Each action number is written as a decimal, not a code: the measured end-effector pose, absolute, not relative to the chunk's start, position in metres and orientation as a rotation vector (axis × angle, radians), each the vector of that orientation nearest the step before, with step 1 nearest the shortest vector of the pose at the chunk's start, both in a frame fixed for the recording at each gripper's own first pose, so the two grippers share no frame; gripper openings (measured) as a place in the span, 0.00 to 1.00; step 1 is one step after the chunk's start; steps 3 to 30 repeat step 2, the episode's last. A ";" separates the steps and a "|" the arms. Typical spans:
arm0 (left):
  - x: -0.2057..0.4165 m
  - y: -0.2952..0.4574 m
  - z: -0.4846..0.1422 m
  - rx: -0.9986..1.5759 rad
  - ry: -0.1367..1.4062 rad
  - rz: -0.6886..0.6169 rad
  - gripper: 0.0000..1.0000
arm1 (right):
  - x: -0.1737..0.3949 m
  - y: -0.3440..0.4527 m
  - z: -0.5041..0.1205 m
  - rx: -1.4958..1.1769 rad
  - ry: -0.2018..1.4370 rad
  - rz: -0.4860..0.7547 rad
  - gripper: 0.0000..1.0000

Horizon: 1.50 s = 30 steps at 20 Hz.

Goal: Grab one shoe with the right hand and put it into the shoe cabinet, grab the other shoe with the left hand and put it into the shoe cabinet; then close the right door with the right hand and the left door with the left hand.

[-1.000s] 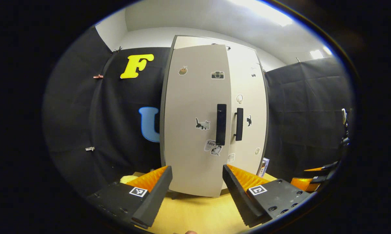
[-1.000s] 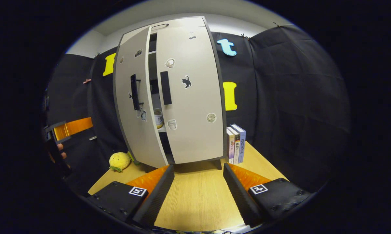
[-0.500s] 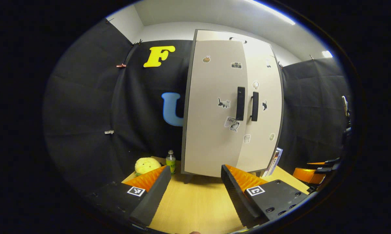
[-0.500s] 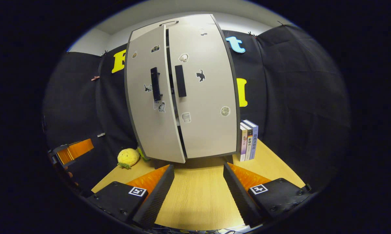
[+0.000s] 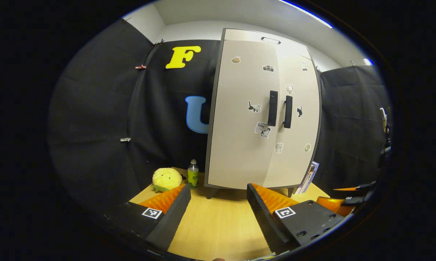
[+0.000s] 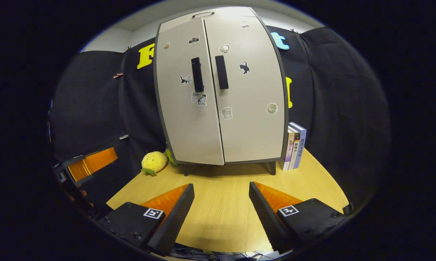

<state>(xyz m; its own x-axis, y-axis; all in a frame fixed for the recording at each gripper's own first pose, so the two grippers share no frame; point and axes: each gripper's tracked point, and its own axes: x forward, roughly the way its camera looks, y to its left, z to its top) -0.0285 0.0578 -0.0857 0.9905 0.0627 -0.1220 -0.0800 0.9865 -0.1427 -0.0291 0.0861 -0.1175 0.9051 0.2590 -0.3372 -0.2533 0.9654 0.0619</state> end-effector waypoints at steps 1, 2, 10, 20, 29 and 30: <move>-0.026 0.057 -0.086 -0.154 0.115 0.072 0.97 | -0.029 0.085 -0.116 0.009 0.346 0.261 0.99; -0.023 0.055 -0.087 -0.154 0.113 0.072 0.97 | -0.029 0.082 -0.116 0.006 0.342 0.253 0.99; -0.023 0.055 -0.087 -0.154 0.113 0.072 0.97 | -0.029 0.082 -0.116 0.006 0.342 0.253 0.99; -0.023 0.055 -0.087 -0.154 0.113 0.072 0.97 | -0.029 0.082 -0.116 0.006 0.342 0.253 0.99; -0.023 0.055 -0.087 -0.154 0.113 0.072 0.97 | -0.029 0.082 -0.116 0.006 0.342 0.253 0.99; -0.023 0.055 -0.087 -0.154 0.113 0.072 0.97 | -0.029 0.082 -0.116 0.006 0.342 0.253 0.99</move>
